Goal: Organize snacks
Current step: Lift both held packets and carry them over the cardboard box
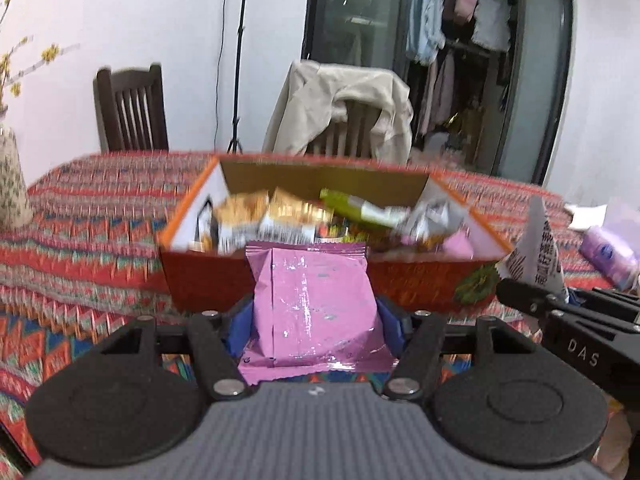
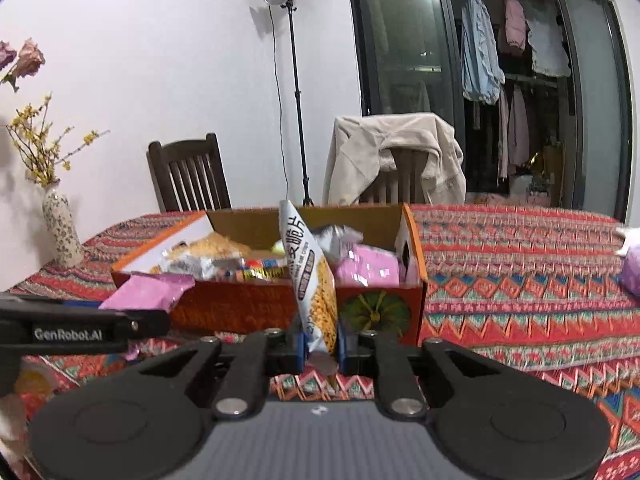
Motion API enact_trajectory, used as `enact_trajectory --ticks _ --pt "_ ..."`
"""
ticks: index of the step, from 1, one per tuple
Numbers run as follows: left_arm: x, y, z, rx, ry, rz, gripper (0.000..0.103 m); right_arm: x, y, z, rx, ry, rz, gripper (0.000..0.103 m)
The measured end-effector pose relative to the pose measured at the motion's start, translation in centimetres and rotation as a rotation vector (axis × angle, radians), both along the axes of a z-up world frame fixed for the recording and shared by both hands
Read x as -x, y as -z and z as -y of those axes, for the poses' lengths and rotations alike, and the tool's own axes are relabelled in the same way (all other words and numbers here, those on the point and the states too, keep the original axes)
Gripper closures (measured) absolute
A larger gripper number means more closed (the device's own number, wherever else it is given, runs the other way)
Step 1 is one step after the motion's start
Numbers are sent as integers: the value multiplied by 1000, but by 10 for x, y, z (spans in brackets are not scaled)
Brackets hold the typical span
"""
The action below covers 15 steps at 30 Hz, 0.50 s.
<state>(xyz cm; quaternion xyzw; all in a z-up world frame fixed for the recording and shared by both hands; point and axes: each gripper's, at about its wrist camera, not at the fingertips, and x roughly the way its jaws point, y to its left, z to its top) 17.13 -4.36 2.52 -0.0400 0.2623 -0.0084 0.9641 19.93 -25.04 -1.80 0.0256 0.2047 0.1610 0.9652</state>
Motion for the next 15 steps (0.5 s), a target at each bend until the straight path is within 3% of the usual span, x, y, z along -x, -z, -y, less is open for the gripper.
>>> enact_trajectory --ticks 5,15 --pt "-11 -25 -7 6 17 58 38 -4 -24 -6 15 10 44 89" --pt "-75 -49 -24 37 -14 98 38 -50 -55 -30 25 33 66 89"
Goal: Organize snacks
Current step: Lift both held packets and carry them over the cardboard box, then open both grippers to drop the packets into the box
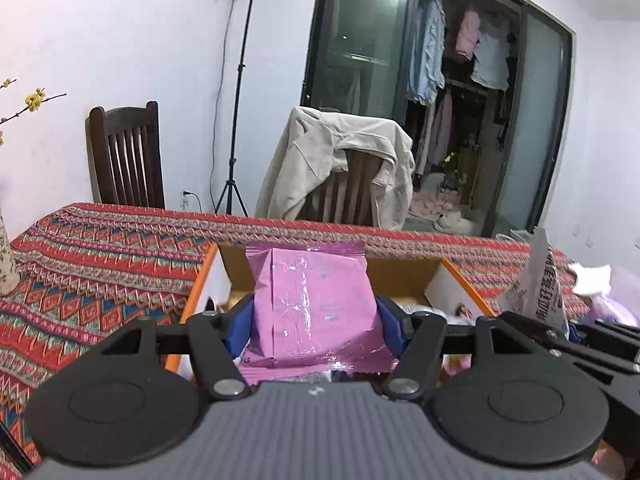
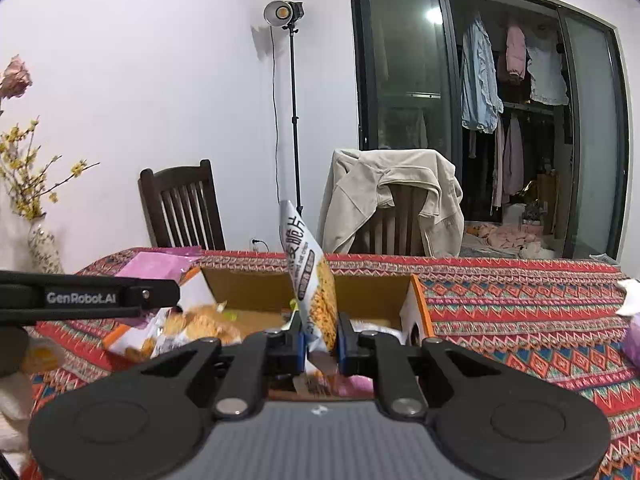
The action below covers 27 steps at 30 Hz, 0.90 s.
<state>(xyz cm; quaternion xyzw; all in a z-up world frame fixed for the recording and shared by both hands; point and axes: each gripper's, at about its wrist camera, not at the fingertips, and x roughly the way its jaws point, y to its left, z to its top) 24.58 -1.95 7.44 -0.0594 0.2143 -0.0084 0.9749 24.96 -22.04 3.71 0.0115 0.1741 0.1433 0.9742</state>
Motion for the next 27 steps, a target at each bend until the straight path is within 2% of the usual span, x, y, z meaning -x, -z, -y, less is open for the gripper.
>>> enact_trajectory --ticks 7,12,17,27 --pt "-44 -1 -11 5 -48 34 38 -46 -1 -17 3 23 7 89" --pt "-66 11 -20 19 -66 32 38 -74 8 -25 -7 38 0 89" --pt "-73 30 -29 13 -77 10 38 -92 25 -31 -8 35 -10 89" --pt "-75 43 -21 -30 -44 -1 38 -102 40 -31 8 31 -27 89"
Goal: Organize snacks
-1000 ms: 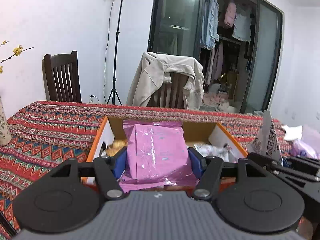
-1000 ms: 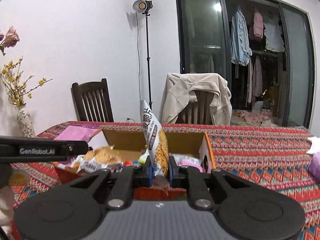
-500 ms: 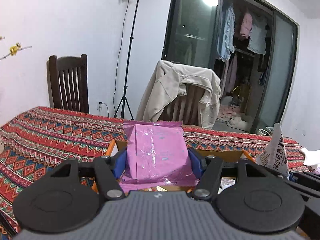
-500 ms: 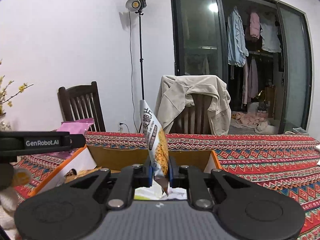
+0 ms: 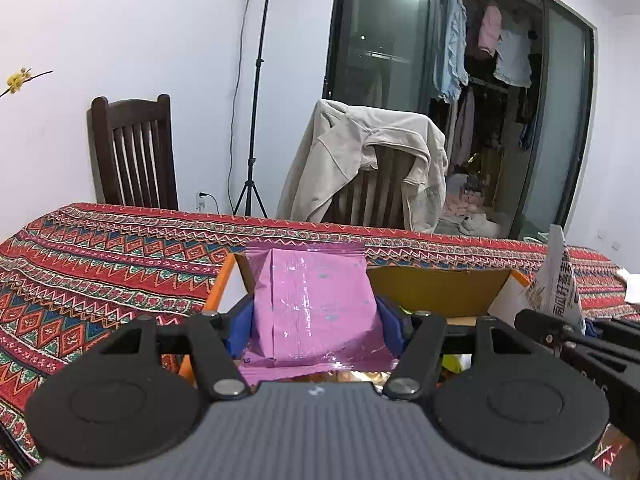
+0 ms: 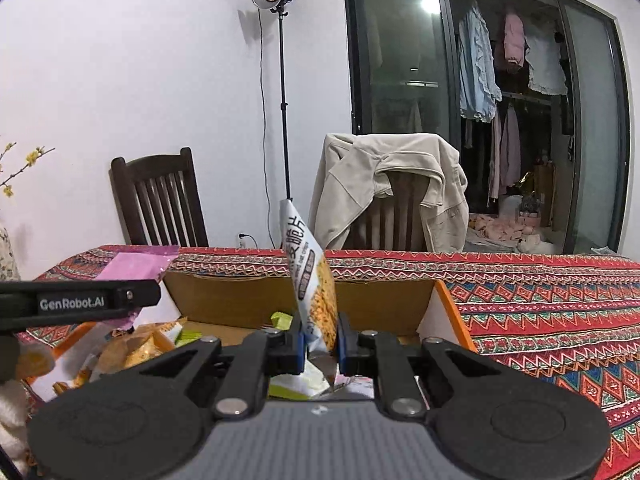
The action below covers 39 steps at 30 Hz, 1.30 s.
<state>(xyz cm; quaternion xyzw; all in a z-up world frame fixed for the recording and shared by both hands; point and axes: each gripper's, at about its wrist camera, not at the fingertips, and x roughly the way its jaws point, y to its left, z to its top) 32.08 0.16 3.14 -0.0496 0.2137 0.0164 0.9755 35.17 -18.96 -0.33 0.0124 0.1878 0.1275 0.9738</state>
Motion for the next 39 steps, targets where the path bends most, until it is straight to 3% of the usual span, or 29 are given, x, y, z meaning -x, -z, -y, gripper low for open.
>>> enact_trajectory --ticks 2,4,6,7,8,10,11,19,25,32,39 --pt "1 1 1 -9 -3 5 34 -1 1 1 24 19 -3 88" --pt "4 -1 0 -13 -1 31 21 -2 2 -2 55 21 -17 86" --pt "10 -4 0 0 4 67 0 -3 3 -2 55 12 -32 79" --pt "13 -6 -1 3 5 84 0 -3 3 -2 53 5 -35 61" --pt "16 -8 -1 4 7 100 0 -2 3 -1 47 2 -34 33" --pt "19 -11 -1 20 22 113 0 2 0 2 28 1 -17 6" --pt "19 -13 -1 26 27 115 0 4 -1 4 15 -4 -3 3" --pt "45 -40 -2 29 1 134 0 24 -22 14 -20 -14 -21 0" --pt "98 -51 -18 30 27 128 0 81 -32 27 24 -31 -11 0" --pt "164 -23 -25 -23 60 86 0 153 -7 44 54 -48 -43 0" --pt "205 18 -23 -24 89 -14 0 189 13 53 35 -36 -78 0"
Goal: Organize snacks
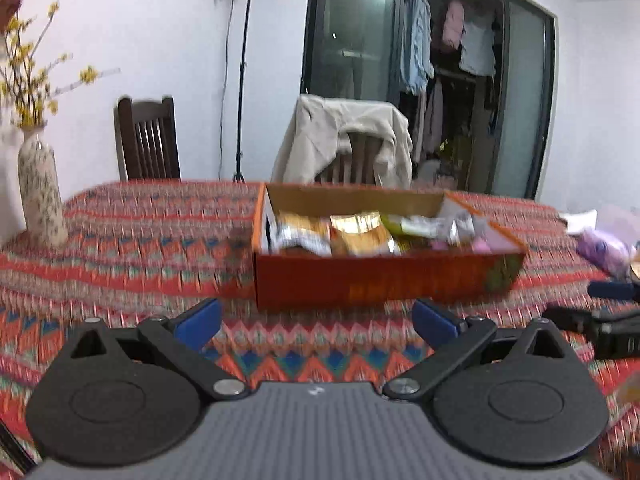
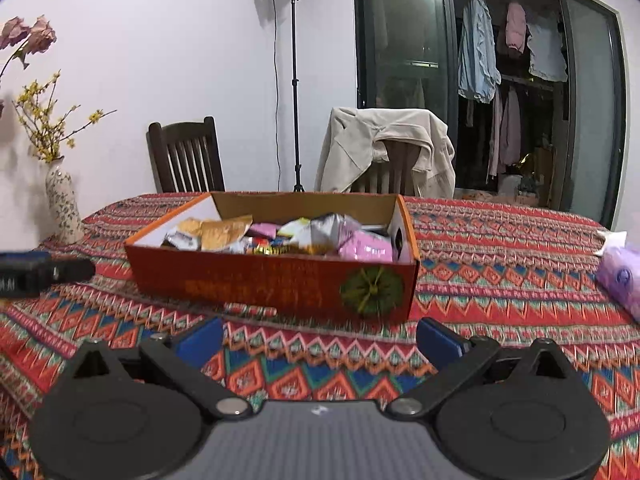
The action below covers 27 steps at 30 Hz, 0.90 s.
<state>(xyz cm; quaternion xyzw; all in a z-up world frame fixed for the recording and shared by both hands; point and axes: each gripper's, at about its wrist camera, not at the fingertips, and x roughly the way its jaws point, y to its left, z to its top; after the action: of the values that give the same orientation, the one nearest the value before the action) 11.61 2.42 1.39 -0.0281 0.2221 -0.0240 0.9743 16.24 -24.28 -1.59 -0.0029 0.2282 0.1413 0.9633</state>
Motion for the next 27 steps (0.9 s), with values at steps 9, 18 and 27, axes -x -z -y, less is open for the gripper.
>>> enact_trajectory --ticks 9,18,27 --pt "19 18 2 16 3 -33 0 16 11 -2 -26 -5 -26 0" --pt "19 21 5 16 4 -42 0 19 12 -1 -35 3 -31 0" --pt "19 20 6 16 5 -41 0 20 12 1 -39 3 -32 0"
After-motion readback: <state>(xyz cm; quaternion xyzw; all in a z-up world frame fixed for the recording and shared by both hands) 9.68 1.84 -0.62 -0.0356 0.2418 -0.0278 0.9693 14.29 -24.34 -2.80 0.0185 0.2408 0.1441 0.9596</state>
